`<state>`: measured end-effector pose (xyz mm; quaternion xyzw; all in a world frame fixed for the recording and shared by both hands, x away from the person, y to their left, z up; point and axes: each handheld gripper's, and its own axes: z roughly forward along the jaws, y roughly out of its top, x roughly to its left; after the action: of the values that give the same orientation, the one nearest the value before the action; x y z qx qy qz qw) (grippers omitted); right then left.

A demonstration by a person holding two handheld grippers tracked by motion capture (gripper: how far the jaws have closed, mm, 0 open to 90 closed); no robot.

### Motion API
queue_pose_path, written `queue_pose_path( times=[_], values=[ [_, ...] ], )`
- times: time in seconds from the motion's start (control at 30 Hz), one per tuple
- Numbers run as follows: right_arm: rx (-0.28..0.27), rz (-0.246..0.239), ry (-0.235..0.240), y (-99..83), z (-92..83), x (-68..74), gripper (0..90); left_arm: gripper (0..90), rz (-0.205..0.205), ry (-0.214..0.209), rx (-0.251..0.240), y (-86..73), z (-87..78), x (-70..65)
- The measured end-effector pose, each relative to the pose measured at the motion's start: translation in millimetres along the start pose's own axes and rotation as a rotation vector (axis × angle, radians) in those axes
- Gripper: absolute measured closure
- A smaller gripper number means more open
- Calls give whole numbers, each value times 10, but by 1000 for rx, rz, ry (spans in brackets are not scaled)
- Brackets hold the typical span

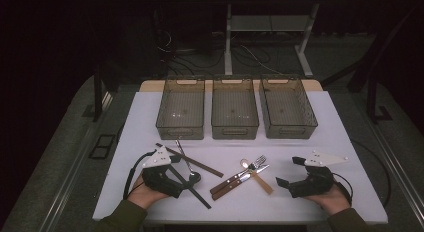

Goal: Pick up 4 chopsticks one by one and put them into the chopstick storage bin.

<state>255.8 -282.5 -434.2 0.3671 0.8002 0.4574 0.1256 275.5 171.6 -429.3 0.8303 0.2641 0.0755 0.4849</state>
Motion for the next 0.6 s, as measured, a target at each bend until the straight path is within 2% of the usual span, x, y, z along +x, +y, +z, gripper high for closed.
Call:
queue_pose_path(
  times=[0.2, 0.3, 0.43, 0.6],
  values=[
    [-10, 17, -5, 4, -9, -42, 23, 13, -11, 21, 1, 12, 4, 24],
    [-8, 17, -3, 3, -7, -40, 23, 37, 6, 40, 20, 26, -3, 41],
    [-1, 12, 1, 9, -3, -23, 23, 96, 16, 55, 39, 42, -3, 66],
    [1, 14, 3, 11, 8, -15, 23, 249, -2, 75, 63, 66, -2, 134]
  ],
)
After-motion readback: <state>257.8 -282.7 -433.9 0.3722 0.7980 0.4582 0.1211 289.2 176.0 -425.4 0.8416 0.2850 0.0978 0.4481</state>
